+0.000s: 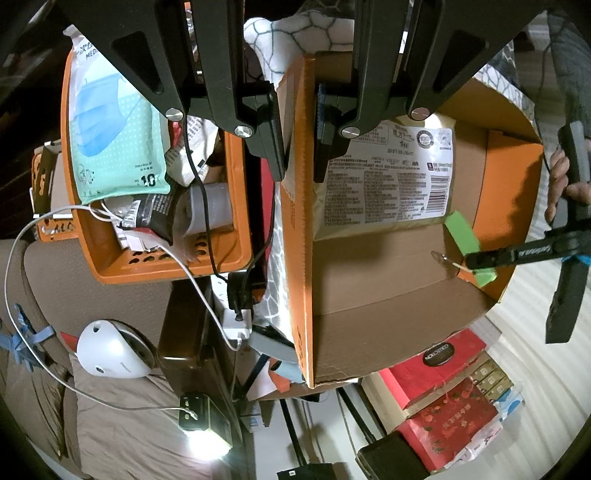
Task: Organize objects
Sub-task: 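Carry the green power bank into the orange box and release it, then move the left gripper to the lime-green cable and grasp it, then lift the lime-green cable with the left gripper into the orange box and release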
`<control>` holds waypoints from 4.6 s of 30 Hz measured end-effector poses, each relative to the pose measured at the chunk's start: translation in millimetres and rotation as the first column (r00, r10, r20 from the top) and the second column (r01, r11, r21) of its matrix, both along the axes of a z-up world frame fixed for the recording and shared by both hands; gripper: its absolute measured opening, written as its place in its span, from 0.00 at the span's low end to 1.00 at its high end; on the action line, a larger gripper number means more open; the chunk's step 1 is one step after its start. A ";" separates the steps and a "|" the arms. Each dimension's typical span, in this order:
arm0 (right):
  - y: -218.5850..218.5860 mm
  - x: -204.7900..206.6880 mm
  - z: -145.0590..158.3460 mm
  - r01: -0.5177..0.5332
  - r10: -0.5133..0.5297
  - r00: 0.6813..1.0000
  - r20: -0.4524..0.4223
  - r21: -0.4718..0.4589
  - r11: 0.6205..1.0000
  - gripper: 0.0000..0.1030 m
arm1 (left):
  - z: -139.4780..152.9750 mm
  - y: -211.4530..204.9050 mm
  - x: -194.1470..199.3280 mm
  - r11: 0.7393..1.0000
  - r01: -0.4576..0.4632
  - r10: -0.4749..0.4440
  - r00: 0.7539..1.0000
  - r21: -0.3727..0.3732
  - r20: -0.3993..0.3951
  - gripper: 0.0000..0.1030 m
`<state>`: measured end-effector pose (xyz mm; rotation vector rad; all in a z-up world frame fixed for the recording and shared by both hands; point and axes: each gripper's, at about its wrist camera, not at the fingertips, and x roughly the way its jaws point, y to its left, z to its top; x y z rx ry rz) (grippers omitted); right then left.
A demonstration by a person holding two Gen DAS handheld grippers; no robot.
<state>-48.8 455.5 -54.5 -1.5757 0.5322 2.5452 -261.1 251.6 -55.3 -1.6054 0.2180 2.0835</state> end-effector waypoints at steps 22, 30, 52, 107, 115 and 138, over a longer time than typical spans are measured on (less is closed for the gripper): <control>4.4 0.0 -3.8 0.000 -0.001 1.000 -0.004 -0.005 1.000 0.15 | 51.5 -25.7 11.5 0.997 0.033 -0.024 0.992 0.074 -0.122 0.79; 4.2 -0.4 -4.4 0.001 -0.001 1.000 -0.005 -0.007 1.000 0.15 | 67.8 -71.2 9.4 0.990 -0.009 0.024 0.994 0.140 -0.102 0.89; 5.9 0.4 -5.2 0.000 0.000 1.000 -0.005 -0.009 1.000 0.15 | 29.3 -181.6 37.6 0.985 -0.052 0.053 0.999 0.164 -0.003 0.99; 9.5 5.1 -7.8 0.008 -0.008 1.000 -0.001 -0.006 1.000 0.16 | -19.7 -184.3 126.7 0.944 0.329 -0.300 0.895 0.035 -0.330 0.23; 9.4 5.4 -7.8 0.008 -0.008 1.000 -0.001 -0.005 1.000 0.16 | 19.8 -209.9 113.2 0.960 0.211 -0.135 0.924 0.182 -0.357 0.06; 10.0 6.0 -7.5 0.011 -0.011 1.000 -0.001 -0.003 1.000 0.16 | 134.4 -205.2 98.4 0.918 0.180 0.003 0.889 0.354 -0.459 0.05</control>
